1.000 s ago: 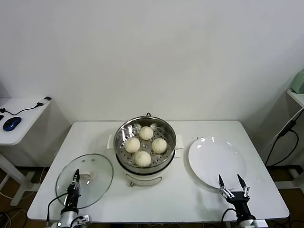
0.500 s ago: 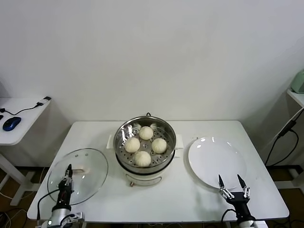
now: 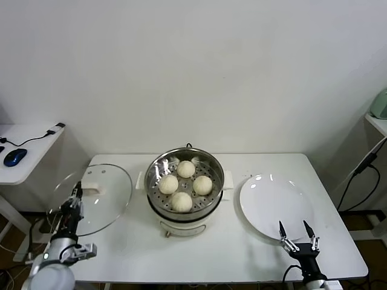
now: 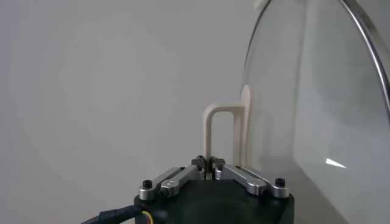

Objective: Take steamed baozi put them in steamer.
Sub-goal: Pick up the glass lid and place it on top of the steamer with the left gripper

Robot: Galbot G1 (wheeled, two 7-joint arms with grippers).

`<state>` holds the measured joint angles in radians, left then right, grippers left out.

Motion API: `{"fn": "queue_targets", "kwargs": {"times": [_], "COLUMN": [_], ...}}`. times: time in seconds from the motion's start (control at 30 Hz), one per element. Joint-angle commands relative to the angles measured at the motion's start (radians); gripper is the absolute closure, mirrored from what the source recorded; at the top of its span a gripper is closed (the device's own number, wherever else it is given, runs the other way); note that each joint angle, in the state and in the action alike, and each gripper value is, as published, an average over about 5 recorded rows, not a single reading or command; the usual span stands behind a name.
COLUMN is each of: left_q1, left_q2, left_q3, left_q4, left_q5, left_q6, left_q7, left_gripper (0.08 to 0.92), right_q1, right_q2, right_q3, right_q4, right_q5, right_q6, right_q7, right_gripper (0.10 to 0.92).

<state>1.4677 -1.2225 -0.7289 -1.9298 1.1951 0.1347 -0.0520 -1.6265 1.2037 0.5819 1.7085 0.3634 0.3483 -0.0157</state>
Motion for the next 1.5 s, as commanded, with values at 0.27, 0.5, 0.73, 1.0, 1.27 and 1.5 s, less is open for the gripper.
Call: {"fn": "queue_targets", "kwargs": {"times": [0.27, 0.5, 0.73, 1.0, 1.27, 1.5], "left_q1": [-0.053, -0.133, -0.218, -0.282, -0.319, -0.337], "left_q2": [0.093, 0.058, -0.069, -0.214, -0.308, -0.369], "left_q3": [0.055, 0.269, 0.547, 0.682, 0.747, 0.767], "left_q4": [-0.201, -0.254, -0.224, -0.154, -0.076, 0.000], "left_q5": [-0.017, 0.094, 0.279, 0.401, 0.439, 0.458], "left_q6": [0.178, 0.294, 0.360, 0.410, 0.457, 0.480], "left_q7": [0.228, 0.281, 0.318, 0.324, 0.321, 0.296], "left_gripper": [0.860, 0.860, 0.860, 0.860, 0.860, 0.860], "right_q1": [0.005, 0.004, -0.003, -0.021, -0.032, -0.033], "right_q2": [0.007, 0.005, 0.000, -0.014, -0.016, -0.014], "right_q3": [-0.007, -0.013, -0.008, 0.008, 0.022, 0.025], "right_q4": [0.011, 0.016, 0.015, 0.020, 0.023, 0.023], "right_q5": [-0.042, -0.051, -0.049, -0.043, -0.030, -0.024], "right_q6": [-0.006, -0.010, -0.013, -0.012, -0.007, 0.000], "right_q7": [0.008, 0.009, 0.007, -0.011, -0.019, -0.019], "right_gripper": [0.203, 0.203, 0.202, 0.202, 0.203, 0.203]}}
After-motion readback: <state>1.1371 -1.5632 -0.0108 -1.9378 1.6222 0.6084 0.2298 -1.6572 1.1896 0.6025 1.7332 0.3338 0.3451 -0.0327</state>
